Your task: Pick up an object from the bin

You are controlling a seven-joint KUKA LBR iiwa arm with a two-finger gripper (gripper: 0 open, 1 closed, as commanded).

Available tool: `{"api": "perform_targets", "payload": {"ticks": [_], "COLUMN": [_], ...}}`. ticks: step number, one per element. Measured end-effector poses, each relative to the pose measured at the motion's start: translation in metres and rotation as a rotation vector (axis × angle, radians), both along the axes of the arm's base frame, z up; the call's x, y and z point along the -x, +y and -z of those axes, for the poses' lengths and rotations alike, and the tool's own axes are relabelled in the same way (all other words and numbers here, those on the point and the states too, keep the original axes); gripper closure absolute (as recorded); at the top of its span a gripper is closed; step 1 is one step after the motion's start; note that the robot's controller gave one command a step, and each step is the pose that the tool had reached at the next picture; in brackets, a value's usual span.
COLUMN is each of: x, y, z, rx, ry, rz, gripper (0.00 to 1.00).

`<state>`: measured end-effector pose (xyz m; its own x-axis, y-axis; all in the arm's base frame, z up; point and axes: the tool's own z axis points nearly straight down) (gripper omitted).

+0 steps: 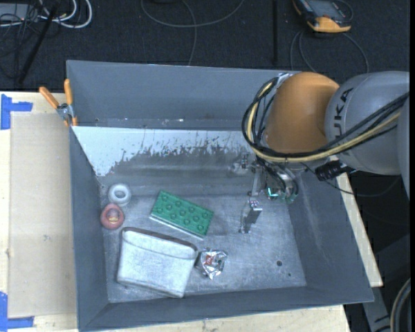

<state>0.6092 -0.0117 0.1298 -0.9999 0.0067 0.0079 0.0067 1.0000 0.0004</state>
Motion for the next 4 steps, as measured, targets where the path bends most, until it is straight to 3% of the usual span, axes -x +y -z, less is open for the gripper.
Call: {"api": "perform_targets", "payload": {"ticks": [1,2,3,4], "x": [-0.004,-0.007,0.012,0.013], "y": [0.055,0.054,0.057,0.057], "z": [0.054,0.051,-0.086,-0.081], "rx": [-0.002,-0.001,-0.001,-0.001], "ry": [-0.007,-0.014,-0.017,-0.008], "rz": [-0.201,-0.199,-0.173,-0.173], "gripper": [0.0,1.0,1.0,0.0]}}
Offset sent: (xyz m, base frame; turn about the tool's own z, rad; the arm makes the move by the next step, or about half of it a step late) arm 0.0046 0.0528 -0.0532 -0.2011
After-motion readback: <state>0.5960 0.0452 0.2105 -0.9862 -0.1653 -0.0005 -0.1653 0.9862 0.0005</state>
